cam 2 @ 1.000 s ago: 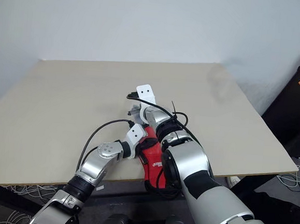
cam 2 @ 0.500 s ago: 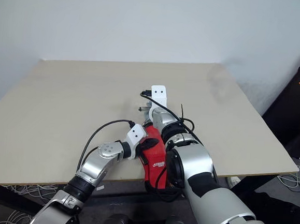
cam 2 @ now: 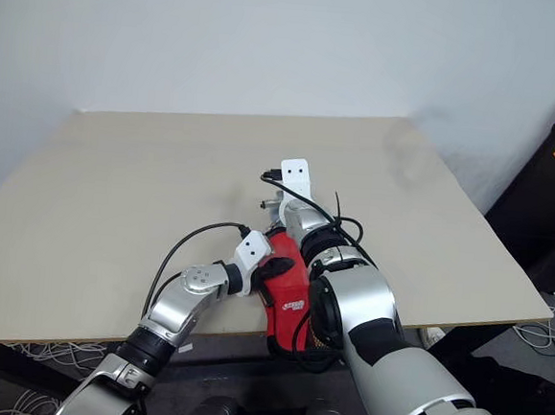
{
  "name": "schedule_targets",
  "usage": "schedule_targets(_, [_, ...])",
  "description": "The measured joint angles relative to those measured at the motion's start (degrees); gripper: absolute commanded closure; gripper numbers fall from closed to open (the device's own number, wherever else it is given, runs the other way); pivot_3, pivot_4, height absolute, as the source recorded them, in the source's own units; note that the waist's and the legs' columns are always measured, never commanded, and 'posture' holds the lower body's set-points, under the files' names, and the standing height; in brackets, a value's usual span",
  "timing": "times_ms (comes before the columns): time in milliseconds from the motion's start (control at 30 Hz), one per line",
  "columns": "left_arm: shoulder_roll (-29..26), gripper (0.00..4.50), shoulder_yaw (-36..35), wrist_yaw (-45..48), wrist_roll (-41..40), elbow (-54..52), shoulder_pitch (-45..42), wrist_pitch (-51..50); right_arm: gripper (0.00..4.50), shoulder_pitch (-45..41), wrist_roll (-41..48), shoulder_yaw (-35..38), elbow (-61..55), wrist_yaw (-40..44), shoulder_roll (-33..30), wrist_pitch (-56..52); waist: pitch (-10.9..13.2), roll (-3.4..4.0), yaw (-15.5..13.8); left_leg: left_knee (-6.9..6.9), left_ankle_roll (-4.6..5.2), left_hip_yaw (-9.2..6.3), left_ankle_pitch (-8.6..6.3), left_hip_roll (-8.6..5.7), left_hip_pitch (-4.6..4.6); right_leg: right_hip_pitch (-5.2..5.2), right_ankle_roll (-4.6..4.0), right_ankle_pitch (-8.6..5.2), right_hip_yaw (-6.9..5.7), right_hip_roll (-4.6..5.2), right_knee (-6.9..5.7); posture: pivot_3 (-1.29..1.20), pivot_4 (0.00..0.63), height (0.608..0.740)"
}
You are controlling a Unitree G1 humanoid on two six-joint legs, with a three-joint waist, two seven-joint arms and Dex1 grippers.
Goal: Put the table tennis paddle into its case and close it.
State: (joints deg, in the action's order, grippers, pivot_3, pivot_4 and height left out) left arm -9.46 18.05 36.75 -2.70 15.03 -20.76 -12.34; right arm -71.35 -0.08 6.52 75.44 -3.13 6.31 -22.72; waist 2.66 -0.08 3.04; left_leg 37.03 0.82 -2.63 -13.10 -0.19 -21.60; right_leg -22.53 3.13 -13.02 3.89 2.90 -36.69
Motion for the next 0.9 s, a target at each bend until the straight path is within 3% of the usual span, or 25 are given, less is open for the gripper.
schedule_targets(133, [0.1, 4.50, 0.0, 0.1, 0.0, 0.0, 0.0, 0.0, 3.57, 0.0, -0.8, -2.8, -2.0, 5.9, -0.1, -3.0, 0.0, 0.01, 0.0, -0.02, 0.00, 0.01, 0.00, 0.01, 0.01, 0.00, 0.00, 0.00, 0.00, 0.00, 0.00, 0.00, 0.000, 0.740])
schedule_targets(400, [0.2, 4.50, 0.0, 0.1, 0.0, 0.0, 0.0, 0.0, 0.83, -0.1, -1.7, -6.6, -6.5, 15.8, -0.5, -10.7, 0.0, 0.01, 0.0, -0.02, 0.00, 0.00, 0.00, 0.01, 0.01, -0.01, 0.01, -0.01, -0.01, 0.00, 0.00, 0.00, 0.000, 0.740])
schedule_targets(633, [0.2, 4.50, -0.1, 0.2, 0.0, 0.1, 0.0, 0.1, 0.83, -4.9, -1.1, -7.4, -10.1, 23.8, -2.6, -15.6, 0.0, 0.02, 0.0, -0.02, -0.01, 0.01, -0.01, 0.01, -0.04, -0.08, 0.01, -0.01, -0.01, 0.00, -0.01, 0.00, 0.000, 0.740])
schedule_targets(900, [0.2, 4.50, -0.2, 0.5, 0.0, 0.1, -0.1, 0.0, 0.83, -9.0, -1.2, -5.2, -4.4, 19.3, -5.5, -3.9, 0.0, 0.00, 0.0, -0.05, -0.02, 0.05, -0.01, 0.00, -0.03, -0.07, 0.01, -0.02, 0.01, 0.01, 0.03, 0.00, 0.000, 0.740])
